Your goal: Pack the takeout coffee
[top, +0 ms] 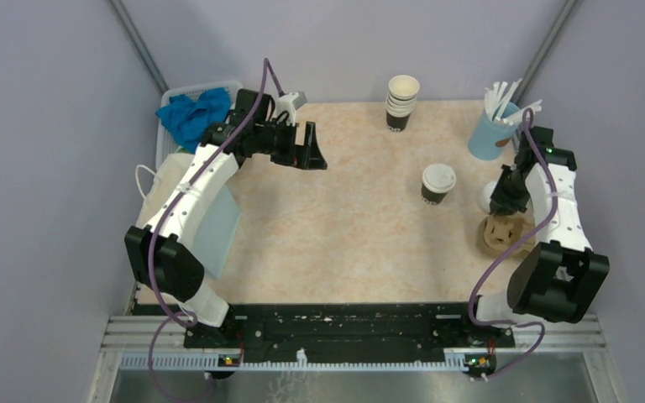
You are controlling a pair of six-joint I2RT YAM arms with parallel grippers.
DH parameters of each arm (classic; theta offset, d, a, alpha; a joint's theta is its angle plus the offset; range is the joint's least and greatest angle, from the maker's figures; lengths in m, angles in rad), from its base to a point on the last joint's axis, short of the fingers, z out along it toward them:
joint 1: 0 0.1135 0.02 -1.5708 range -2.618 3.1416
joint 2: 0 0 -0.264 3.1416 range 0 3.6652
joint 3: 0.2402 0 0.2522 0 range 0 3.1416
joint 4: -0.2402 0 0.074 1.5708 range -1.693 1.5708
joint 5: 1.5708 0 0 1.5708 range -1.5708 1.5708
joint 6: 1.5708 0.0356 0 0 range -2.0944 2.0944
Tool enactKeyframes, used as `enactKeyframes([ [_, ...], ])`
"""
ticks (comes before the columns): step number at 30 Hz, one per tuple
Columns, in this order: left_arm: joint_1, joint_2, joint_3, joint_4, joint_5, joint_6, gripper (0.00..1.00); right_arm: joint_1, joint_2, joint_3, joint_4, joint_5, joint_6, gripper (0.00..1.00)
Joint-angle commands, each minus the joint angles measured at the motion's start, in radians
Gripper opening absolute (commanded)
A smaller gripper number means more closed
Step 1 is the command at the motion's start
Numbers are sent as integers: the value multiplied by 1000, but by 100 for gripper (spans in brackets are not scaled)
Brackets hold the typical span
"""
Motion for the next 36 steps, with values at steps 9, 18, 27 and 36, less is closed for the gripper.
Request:
enactKeyframes([
  [9, 2, -13, 23, 32, 15, 3, 98, 9, 62, -50, 42, 91, 20, 62],
  [18, 3, -27, 22, 16, 1, 3, 98, 69, 132, -72, 82, 216, 45, 46],
  [27, 1, -89, -43, 33, 12, -16, 98, 77, 23, -91, 46, 295, 82, 5],
  [36, 2, -148, -83, 59, 30, -84, 98, 79, -147, 17, -86, 351, 126, 0],
])
